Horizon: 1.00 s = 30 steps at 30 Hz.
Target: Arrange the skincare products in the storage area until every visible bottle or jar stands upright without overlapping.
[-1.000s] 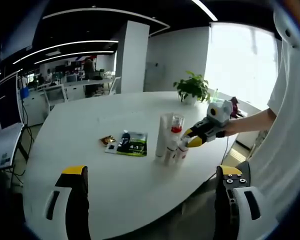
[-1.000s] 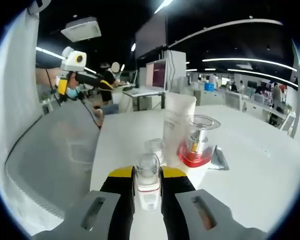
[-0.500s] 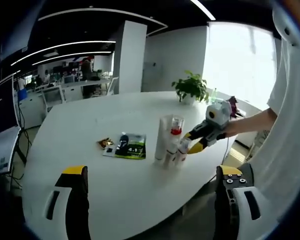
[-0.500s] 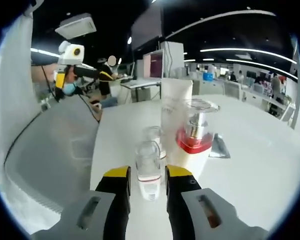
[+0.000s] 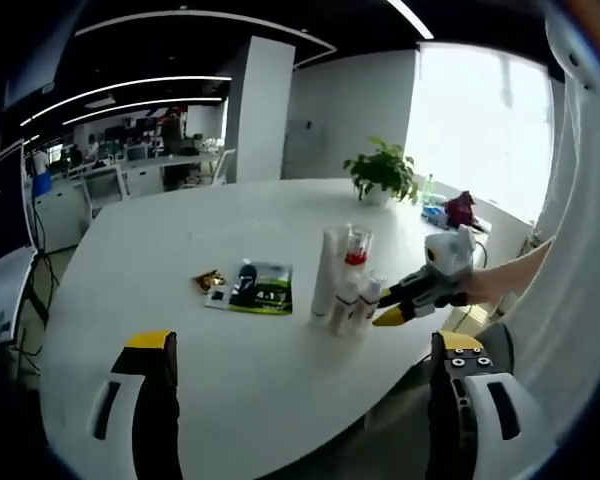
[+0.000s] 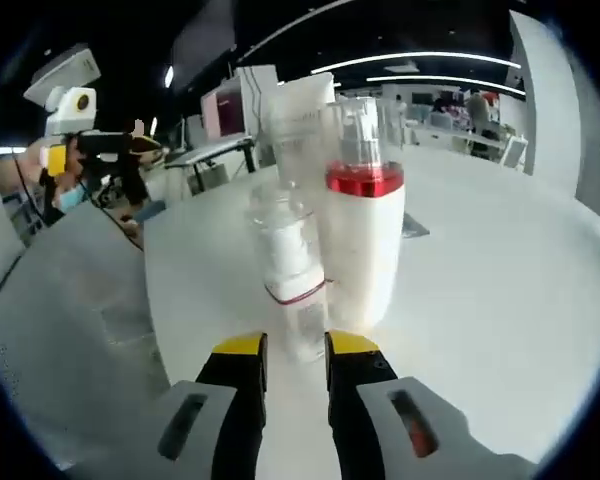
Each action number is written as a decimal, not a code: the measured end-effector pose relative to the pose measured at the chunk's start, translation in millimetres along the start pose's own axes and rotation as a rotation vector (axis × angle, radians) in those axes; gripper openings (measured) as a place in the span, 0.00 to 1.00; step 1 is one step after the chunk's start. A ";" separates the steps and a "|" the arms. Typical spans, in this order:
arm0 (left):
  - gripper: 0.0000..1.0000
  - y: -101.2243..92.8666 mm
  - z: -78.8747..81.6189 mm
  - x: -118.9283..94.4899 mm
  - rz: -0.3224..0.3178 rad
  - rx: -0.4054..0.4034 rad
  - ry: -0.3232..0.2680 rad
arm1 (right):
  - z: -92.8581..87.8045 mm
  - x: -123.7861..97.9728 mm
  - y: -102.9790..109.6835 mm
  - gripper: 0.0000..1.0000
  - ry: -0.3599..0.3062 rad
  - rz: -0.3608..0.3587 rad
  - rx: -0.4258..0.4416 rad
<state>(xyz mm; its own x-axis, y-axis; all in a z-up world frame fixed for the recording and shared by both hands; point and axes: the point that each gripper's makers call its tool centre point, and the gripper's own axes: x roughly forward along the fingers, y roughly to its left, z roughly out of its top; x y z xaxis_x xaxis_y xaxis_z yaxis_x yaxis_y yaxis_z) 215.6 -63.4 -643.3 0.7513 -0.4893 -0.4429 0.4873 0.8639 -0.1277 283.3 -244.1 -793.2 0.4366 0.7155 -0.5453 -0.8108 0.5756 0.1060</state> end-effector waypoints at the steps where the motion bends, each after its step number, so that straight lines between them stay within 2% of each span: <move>1: 0.98 1.0 -0.4 0.5 0.000 -0.001 0.000 | -2.7 2.5 0.7 0.23 0.007 -0.012 0.016; 7: 0.97 3.0 -3.1 1.2 -0.001 -0.008 0.004 | -7.4 10.2 -0.5 0.19 0.036 -0.060 0.035; 11: 0.96 3.7 -6.0 0.0 0.004 -0.017 0.007 | -10.0 10.3 -8.8 0.18 0.044 -0.074 0.033; 30: 0.95 5.7 -11.9 0.6 0.010 -0.038 0.009 | -3.7 15.8 -15.1 0.16 0.056 -0.076 0.008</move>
<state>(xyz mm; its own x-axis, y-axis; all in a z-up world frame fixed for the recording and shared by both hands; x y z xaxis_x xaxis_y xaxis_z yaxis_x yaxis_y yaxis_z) 213.4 -57.4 -654.9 0.7521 -0.4792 -0.4524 0.4621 0.8729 -0.1563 301.0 -242.9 -806.5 0.4746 0.6464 -0.5974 -0.7727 0.6310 0.0689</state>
